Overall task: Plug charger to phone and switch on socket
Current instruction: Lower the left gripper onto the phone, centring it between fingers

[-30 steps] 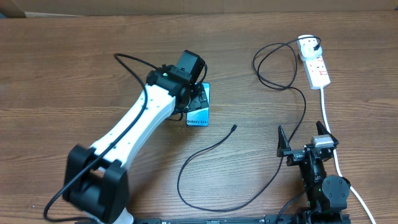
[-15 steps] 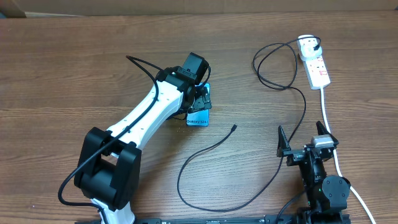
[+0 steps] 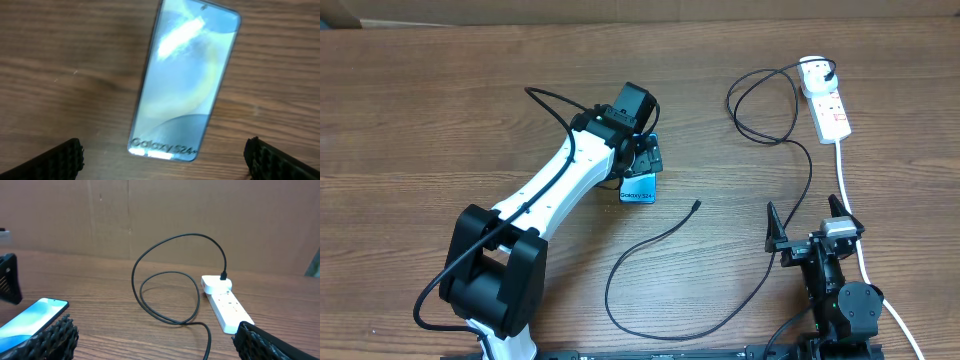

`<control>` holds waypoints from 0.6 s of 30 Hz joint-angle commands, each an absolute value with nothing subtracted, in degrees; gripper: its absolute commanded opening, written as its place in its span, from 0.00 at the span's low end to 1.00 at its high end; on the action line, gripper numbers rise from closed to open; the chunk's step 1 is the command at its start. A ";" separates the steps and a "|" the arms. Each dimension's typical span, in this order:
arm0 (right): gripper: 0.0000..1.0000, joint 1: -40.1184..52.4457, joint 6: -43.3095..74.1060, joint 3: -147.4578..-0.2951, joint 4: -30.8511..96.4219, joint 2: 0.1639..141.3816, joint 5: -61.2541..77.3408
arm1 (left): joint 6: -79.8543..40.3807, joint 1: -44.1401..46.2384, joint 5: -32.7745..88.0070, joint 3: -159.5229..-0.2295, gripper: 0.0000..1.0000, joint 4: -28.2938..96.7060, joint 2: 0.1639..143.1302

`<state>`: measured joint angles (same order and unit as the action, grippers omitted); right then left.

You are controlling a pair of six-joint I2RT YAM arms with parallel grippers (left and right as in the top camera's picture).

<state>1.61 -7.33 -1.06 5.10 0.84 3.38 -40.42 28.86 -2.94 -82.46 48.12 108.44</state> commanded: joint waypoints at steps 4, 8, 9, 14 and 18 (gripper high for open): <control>1.00 1.91 -7.38 -0.49 4.73 0.16 2.63 | -36.23 28.91 -2.09 -82.21 1.00 44.05 108.64; 1.00 1.91 -7.38 -0.49 4.73 0.16 2.61 | -33.28 28.91 -2.07 -82.21 1.00 43.00 110.00; 1.00 1.91 -7.38 -0.49 4.73 0.16 2.63 | -33.15 28.91 -2.11 -82.21 1.00 42.98 110.61; 1.00 1.91 -7.38 -0.49 4.73 0.16 2.61 | -33.26 28.58 -1.56 -82.46 1.00 42.63 115.02; 1.00 1.91 -7.38 -0.49 4.71 0.16 2.61 | -33.36 27.66 -1.41 -82.48 1.00 41.71 115.00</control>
